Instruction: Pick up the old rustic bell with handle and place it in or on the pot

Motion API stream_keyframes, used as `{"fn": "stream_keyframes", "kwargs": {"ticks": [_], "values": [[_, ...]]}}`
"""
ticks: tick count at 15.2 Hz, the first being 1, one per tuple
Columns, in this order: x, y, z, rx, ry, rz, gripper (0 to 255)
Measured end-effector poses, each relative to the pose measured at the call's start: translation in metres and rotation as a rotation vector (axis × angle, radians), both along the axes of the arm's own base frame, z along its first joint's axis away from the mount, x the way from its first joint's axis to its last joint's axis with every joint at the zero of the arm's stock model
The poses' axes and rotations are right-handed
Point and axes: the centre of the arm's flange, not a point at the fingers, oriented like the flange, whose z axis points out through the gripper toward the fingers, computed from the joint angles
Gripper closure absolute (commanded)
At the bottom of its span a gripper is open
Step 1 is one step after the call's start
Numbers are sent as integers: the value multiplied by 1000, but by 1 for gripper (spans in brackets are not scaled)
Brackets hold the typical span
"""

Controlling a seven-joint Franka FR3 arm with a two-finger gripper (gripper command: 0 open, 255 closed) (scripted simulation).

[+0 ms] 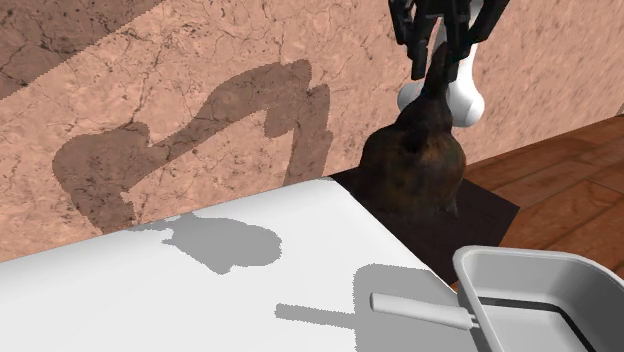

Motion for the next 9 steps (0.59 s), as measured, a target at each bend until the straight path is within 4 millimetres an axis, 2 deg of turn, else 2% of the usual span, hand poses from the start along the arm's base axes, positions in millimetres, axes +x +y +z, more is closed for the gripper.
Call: {"fn": "stream_keyframes", "kwargs": {"ticks": [9], "values": [[-35, 111, 28, -1, 0, 1, 255]]}}
